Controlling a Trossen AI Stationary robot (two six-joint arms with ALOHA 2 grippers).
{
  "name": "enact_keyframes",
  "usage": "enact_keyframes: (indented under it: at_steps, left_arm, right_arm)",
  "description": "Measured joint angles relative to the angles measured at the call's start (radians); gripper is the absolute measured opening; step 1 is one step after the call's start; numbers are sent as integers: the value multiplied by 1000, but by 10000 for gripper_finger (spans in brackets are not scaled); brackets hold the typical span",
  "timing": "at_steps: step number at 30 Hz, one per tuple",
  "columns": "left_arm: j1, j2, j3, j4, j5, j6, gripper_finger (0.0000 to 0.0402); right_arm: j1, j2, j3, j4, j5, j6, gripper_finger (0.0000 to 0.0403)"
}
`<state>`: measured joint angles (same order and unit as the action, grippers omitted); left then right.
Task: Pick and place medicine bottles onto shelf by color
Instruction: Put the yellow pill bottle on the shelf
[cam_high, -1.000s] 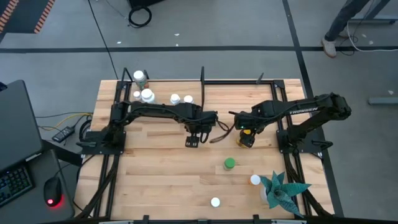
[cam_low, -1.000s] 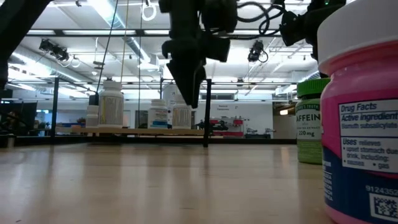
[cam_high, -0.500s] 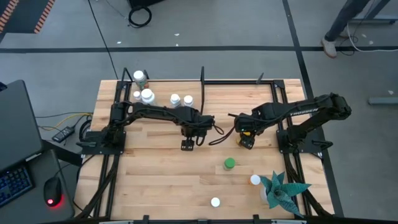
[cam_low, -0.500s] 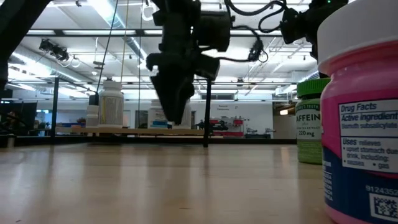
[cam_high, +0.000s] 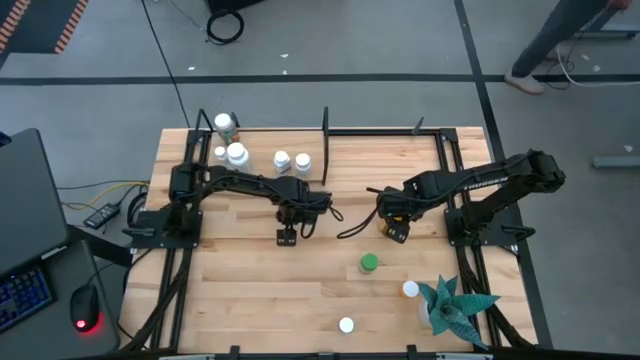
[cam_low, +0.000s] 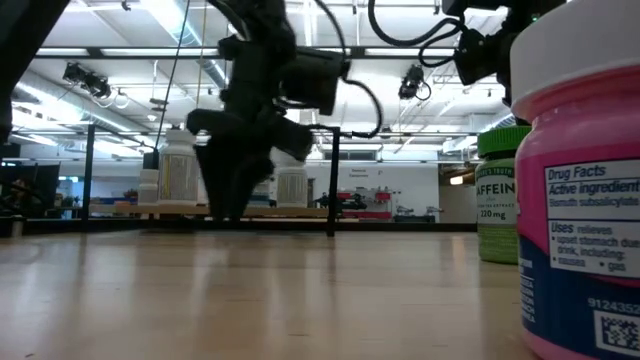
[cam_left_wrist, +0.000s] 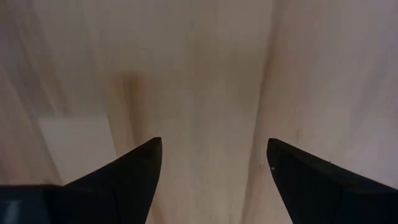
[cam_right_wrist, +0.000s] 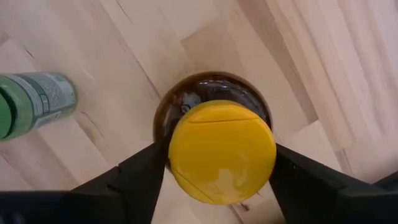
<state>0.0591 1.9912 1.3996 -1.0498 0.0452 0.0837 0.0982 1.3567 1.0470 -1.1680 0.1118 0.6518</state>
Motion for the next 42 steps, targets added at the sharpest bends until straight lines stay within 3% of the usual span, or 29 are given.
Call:
enact_keyframes:
  at_steps: [5,12,20,27,42]
  left_arm:
    - [20,-95,-156,69,-1,-54,293]
    - [36,-265,-324,132,-3,-158,293]
    - [33,-418,-348,137,-11,-227,293]
    - [33,-459,-348,128,-14,-251,293]
    - [3,-470,-348,-25,-48,-253,293]
  right_arm:
    - [0,-2,1,27,5,-2,224]
    - [-7,1,-1,166,0,-59,224]
    - [-61,1,-1,337,-8,-119,232]
    - [-96,60,7,483,-65,-194,232]
    - [-112,496,519,280,-55,-513,232]
